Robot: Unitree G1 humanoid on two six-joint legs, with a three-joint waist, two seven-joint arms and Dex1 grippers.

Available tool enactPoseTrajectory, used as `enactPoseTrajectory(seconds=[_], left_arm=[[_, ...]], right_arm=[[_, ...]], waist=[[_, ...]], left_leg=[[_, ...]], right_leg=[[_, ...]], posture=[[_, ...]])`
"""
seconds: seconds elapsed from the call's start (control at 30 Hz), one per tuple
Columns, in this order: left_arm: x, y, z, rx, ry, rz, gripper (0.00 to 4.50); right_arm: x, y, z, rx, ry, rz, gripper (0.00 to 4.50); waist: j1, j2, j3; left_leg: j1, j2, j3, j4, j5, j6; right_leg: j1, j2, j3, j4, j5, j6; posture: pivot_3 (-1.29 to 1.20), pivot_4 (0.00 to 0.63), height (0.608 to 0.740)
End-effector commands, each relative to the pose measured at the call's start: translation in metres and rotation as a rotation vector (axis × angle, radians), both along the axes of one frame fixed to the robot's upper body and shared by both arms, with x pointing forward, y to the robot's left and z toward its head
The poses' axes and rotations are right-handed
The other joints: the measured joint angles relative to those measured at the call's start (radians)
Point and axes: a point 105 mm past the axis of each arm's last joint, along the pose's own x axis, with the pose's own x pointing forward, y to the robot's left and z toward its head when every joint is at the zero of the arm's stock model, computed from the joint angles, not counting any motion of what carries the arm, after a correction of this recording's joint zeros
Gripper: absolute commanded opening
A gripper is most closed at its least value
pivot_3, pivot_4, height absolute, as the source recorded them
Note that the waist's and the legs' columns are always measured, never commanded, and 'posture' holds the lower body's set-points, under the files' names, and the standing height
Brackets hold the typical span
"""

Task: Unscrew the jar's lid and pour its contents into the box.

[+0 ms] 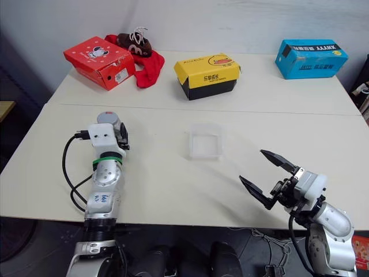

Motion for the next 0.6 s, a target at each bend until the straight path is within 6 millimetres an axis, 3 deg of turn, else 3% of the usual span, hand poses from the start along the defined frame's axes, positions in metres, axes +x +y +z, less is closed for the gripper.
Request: enactPoseTrajectory(seconds=[0.03, 0.13, 0.27, 0.4, 0.6], left_arm=[[-0.019, -0.002, 0.05, -0.025, -0.21, -0.318, 2.35], [-0.045, -0.014, 0.069, 0.06, -0.166, -0.779, 2.35], [-0.065, -0.019, 0.072, 0.182, 0.034, -1.118, 2.35], [-0.07, -0.044, 0.086, 0.23, 0.085, -1.326, 2.35], [-0.073, -0.092, 0.084, 0.313, 0.062, -1.517, 2.35]], right_arm=[[0.002, -0.009, 0.013, 0.037, 0.016, -0.022, 4.5], [0.005, -0.007, 0.021, 0.019, 0.123, 0.002, 4.5], [0.006, 0.01, 0.039, 0.009, 0.221, 0.084, 4.5], [0.007, 0.041, 0.062, -0.03, 0.296, 0.199, 4.5], [0.015, 0.099, 0.102, -0.068, 0.25, 0.371, 4.5]], waist=[[-0.004, 0.0, 0.0], [-0.015, 0.002, 0.001], [-0.024, 0.004, 0.002], [-0.013, 0.005, 0.003], [-0.013, 0.005, 0.004]], left_leg=[[0.0, 0.0, 0.0, 0.0, 0.0, 0.0], [0.0, 0.0, 0.0, 0.0, 0.0, -0.001], [0.0, 0.001, -0.002, 0.0, 0.0, -0.003], [0.0, 0.001, -0.003, 0.001, 0.001, -0.004], [-0.001, 0.001, -0.003, -0.001, 0.004, 0.0]], right_leg=[[0.0, 0.0, 0.0, 0.0, 0.0, 0.0], [-0.001, 0.0, 0.0, 0.002, -0.001, -0.002], [-0.001, 0.0, -0.001, 0.003, -0.003, -0.004], [0.0, 0.0, -0.002, 0.003, -0.003, -0.005], [0.0, 0.001, -0.003, 0.002, -0.003, -0.004]], posture=[[0.0, 0.15, 0.74], [0.0, 0.15, 0.74], [0.0, 0.15, 0.74], [0.0, 0.15, 0.74], [0.0, 0.15, 0.74]])
